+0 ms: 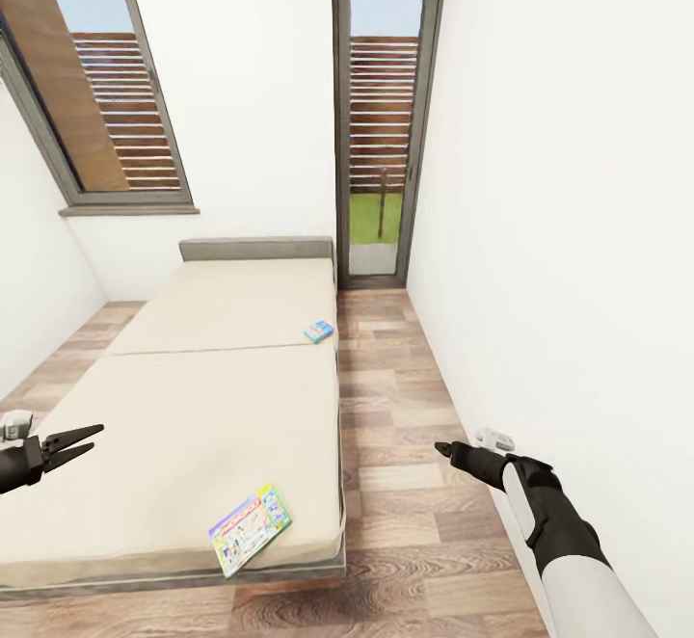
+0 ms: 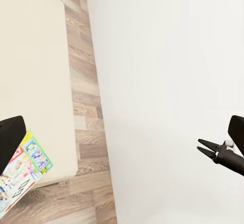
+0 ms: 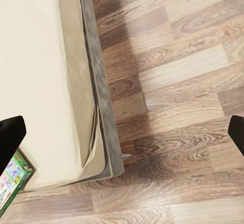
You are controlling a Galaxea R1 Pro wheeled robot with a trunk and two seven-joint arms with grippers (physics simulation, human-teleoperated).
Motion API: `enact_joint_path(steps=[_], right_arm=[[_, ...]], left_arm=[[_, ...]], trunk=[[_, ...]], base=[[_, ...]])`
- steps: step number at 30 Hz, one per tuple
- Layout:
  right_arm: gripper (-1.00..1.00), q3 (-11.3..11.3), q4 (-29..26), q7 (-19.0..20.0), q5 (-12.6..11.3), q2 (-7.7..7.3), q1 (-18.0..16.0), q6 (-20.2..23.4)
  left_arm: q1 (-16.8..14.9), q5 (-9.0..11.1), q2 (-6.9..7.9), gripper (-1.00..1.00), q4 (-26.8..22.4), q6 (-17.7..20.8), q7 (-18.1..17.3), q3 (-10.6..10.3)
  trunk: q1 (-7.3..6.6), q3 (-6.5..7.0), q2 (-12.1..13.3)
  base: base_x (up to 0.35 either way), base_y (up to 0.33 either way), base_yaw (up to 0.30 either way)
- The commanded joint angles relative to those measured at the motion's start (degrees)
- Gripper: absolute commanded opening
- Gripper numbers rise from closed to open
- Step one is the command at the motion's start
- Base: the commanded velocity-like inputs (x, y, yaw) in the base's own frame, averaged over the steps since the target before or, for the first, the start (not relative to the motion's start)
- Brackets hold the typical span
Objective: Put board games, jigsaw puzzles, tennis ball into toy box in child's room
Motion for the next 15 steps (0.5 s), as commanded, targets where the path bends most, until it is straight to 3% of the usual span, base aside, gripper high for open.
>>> enact_joint_path(steps=[1,15], right_arm=[[1.00,-0.2,-0.1,0.1,-0.4,0.03,-0.1,0.4],[1.00,-0.2,-0.1,0.1,-0.4,0.05,-0.1,0.4]], left_arm=[[0.0,0.1,0.00,1.00,0.0,0.5,-0.1,0.0],[0.0,0.1,-0.21,1.00,0.0,0.5,0.0,0.0]], trunk=[[0.04,-0.02,-0.1],[0.04,1.30,-0.1]], base=[[0.000,0.000,0.000],[0.000,0.000,0.000]])
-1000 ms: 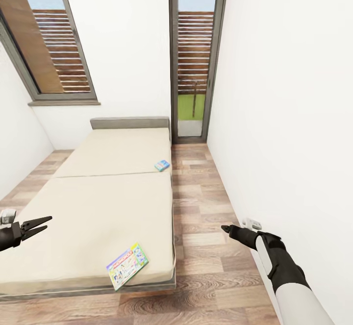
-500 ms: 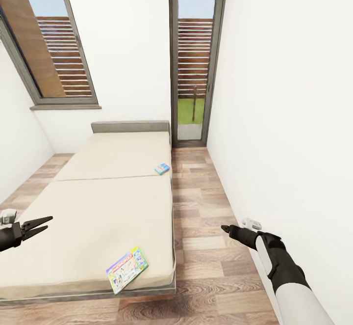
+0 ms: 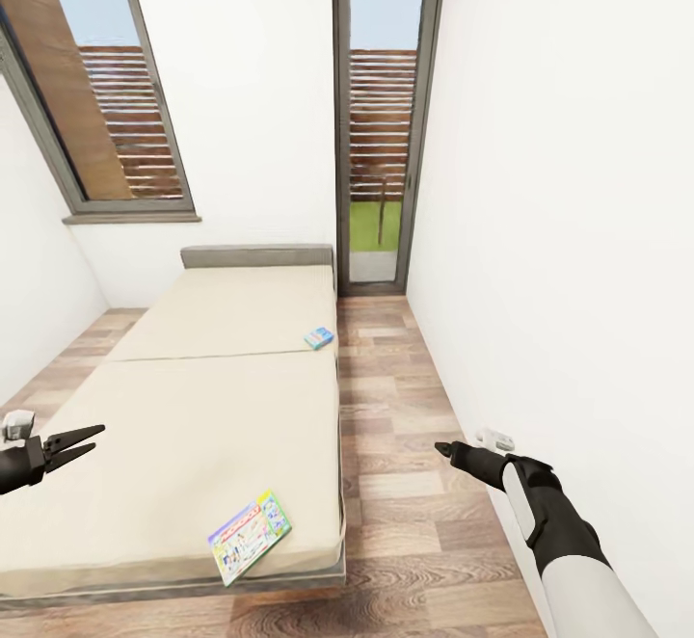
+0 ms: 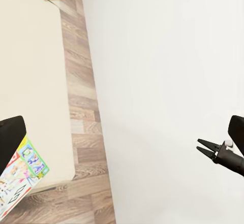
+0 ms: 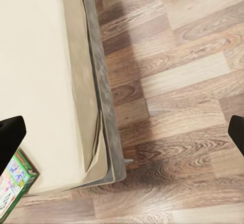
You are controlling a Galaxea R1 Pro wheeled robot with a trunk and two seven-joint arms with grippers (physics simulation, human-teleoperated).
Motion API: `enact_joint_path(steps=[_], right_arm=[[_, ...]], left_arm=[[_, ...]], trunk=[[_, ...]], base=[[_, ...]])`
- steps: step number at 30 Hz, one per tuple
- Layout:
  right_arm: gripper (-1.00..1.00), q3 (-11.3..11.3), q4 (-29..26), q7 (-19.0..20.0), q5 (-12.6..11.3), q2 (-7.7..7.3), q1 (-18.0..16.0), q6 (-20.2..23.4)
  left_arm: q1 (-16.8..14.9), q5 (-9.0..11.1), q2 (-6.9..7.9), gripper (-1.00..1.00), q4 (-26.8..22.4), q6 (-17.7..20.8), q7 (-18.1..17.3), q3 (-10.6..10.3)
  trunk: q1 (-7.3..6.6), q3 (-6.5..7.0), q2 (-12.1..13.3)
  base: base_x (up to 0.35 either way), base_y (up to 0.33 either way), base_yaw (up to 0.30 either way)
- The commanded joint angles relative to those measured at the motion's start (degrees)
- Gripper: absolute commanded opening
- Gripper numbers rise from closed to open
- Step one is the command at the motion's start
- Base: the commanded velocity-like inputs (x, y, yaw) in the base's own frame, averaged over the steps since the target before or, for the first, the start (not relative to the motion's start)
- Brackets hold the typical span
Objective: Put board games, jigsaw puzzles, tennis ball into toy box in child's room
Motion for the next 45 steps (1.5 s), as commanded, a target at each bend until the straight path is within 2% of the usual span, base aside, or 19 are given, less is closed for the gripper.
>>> enact_joint_path(steps=[1,45], right_arm=[[1.00,-0.2,-0.1,0.1,-0.4,0.04,-0.1,0.4],[1.00,-0.2,-0.1,0.1,-0.4,0.05,-0.1,0.4]], left_arm=[[0.0,0.1,0.00,1.00,0.0,0.5,-0.1,0.0],[-0.1,0.1,-0.02,1.00,-0.1,0.5,-0.1,0.0]], trunk=[[0.04,-0.03,-0.1],[0.04,4.14,-0.1]], base=[[0.000,0.000,0.000],[0.000,0.000,0.000]])
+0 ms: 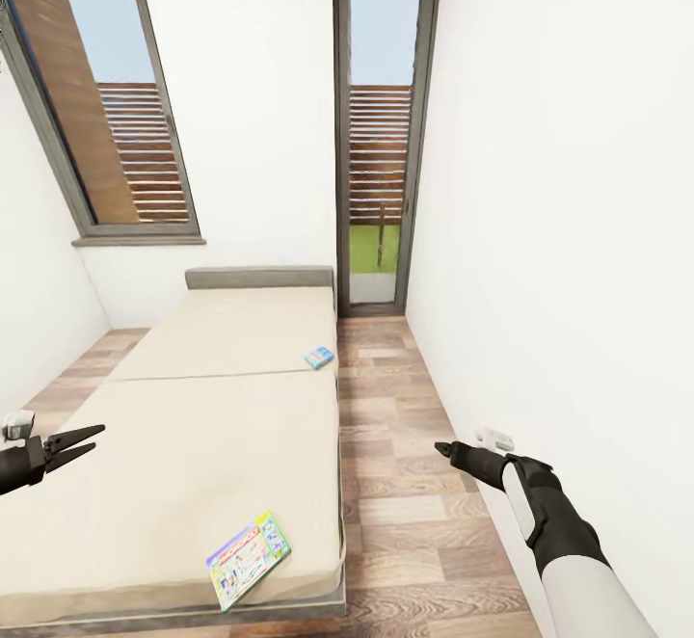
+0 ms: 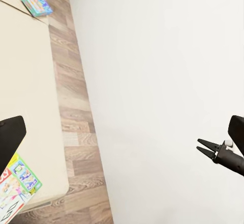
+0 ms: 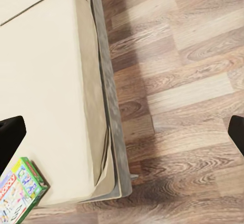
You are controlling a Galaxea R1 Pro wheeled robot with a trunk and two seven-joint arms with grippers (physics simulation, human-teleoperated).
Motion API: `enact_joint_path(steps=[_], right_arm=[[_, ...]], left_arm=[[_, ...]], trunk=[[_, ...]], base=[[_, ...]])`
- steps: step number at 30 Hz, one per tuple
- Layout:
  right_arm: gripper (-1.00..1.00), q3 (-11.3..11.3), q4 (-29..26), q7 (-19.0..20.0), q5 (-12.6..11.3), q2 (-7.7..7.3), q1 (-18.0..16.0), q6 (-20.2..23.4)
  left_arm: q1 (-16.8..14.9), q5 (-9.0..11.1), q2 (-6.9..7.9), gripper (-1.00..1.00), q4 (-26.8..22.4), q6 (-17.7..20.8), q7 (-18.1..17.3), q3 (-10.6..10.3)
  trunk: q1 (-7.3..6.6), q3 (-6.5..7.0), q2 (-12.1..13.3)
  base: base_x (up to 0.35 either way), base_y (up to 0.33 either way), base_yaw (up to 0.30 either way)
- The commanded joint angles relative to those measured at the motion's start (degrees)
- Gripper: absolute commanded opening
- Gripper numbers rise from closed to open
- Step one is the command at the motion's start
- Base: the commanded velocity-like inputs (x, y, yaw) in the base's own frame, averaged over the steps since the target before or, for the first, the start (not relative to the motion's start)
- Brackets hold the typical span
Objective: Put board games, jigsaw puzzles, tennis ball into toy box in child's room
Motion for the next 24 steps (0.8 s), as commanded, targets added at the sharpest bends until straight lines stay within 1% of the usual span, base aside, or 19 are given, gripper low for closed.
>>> enact_joint_path(steps=[1,24], right_arm=[[1.00,-0.2,-0.1,0.1,-0.4,0.04,-0.1,0.4],[1.00,-0.2,-0.1,0.1,-0.4,0.04,-0.1,0.4]], left_arm=[[0.0,0.1,0.01,1.00,0.0,0.5,-0.1,0.0],[0.0,0.1,0.01,1.00,0.0,0.5,-0.1,0.0]], trunk=[[0.04,-0.04,-0.1],[0.04,2.14,-0.1]], base=[[0.000,0.000,0.000],[0.000,0.000,0.000]])
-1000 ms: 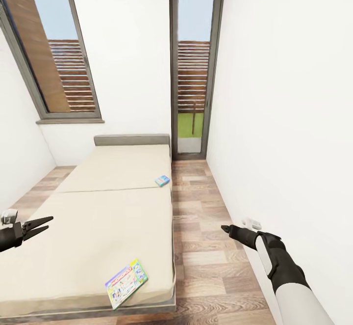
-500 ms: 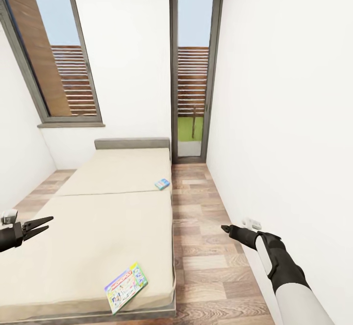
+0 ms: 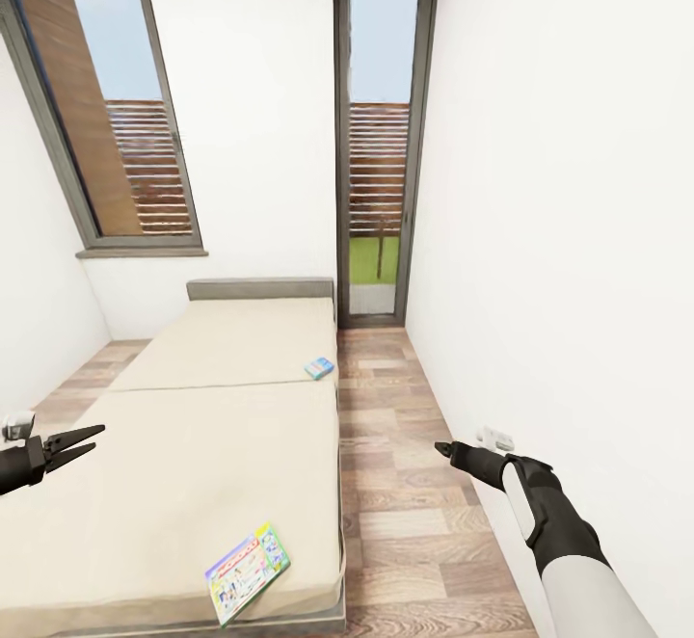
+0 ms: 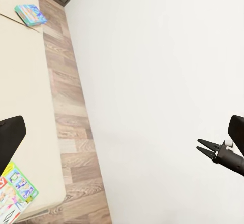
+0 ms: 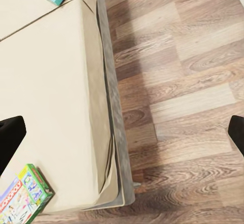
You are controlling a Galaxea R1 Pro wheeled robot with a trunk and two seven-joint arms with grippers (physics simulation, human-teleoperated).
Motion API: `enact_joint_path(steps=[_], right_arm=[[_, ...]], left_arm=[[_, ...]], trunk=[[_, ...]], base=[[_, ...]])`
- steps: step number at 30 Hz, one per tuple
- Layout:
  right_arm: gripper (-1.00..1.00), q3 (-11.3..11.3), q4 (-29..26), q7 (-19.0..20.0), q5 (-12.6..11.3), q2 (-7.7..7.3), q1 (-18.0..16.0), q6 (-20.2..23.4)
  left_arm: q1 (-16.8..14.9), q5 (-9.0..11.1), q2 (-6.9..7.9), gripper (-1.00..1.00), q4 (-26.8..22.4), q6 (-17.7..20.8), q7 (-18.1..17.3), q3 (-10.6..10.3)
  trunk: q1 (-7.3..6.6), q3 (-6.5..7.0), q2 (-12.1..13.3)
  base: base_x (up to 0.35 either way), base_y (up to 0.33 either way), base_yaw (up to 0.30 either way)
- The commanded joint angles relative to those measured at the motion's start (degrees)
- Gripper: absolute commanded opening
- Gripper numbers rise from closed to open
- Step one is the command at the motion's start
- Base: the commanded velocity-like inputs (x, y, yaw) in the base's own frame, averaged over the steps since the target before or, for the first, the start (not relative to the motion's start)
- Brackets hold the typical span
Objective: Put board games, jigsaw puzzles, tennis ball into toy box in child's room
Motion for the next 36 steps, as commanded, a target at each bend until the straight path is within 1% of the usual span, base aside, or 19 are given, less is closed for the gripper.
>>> enact_joint_path(steps=[1,24,36], right_arm=[[1.00,-0.2,-0.1,0.1,-0.4,0.04,-0.1,0.4],[1.00,-0.2,-0.1,0.1,-0.4,0.03,-0.1,0.4],[1.00,-0.2,0.0,0.1,-0.4,0.04,-0.1,0.3]], left_arm=[[-0.1,0.1,0.01,1.00,0.0,0.5,-0.1,0.0],[-0.1,0.1,-0.25,1.00,0.0,0.5,-0.1,0.0],[-0.1,0.1,-0.32,1.00,0.0,0.5,-0.1,0.0]], trunk=[[0.04,-0.04,-0.1],[0.04,2.10,-0.1],[0.04,2.33,-0.1]], base=[[0.000,0.000,0.000],[0.000,0.000,0.005],[0.000,0.000,0.011]])
